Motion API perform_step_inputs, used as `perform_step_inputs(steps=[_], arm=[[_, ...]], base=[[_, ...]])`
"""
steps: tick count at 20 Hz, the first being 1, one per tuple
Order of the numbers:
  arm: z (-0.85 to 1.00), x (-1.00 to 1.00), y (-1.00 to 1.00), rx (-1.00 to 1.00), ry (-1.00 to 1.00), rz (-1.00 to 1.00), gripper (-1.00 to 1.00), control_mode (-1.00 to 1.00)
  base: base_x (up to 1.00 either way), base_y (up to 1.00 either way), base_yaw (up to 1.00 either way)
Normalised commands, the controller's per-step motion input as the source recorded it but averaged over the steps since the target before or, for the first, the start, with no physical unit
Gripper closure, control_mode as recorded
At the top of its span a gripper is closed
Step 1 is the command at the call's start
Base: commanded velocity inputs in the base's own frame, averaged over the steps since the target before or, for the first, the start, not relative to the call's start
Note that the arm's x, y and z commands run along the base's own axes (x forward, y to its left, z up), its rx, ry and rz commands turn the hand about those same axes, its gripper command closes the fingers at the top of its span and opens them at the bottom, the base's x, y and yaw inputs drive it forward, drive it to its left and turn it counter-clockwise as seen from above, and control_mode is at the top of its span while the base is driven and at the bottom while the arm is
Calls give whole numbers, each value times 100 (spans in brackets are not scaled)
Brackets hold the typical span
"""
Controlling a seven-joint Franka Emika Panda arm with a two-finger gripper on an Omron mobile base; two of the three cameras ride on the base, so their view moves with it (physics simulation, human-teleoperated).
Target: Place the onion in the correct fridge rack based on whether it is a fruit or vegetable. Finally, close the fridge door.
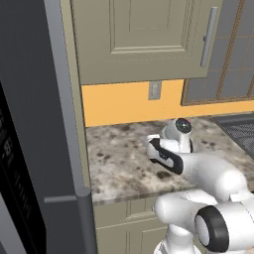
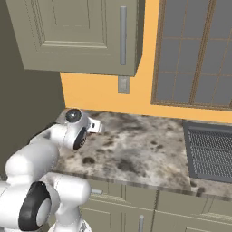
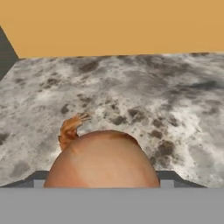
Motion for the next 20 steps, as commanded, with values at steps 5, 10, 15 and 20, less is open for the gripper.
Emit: perform_step_inputs(steps=[5,10,15,20], arm=[[96,-100,-7,0,-14,-5,100,-100],[87,-100,-2,0,-7,-5,100,-100],[11,-80,2,0,-1,0,100,-100],[-22,-12,3,-1,2,0,100,100]], base=[[0,0,0],[0,0,0],[0,0,0],[-20,-1,0]])
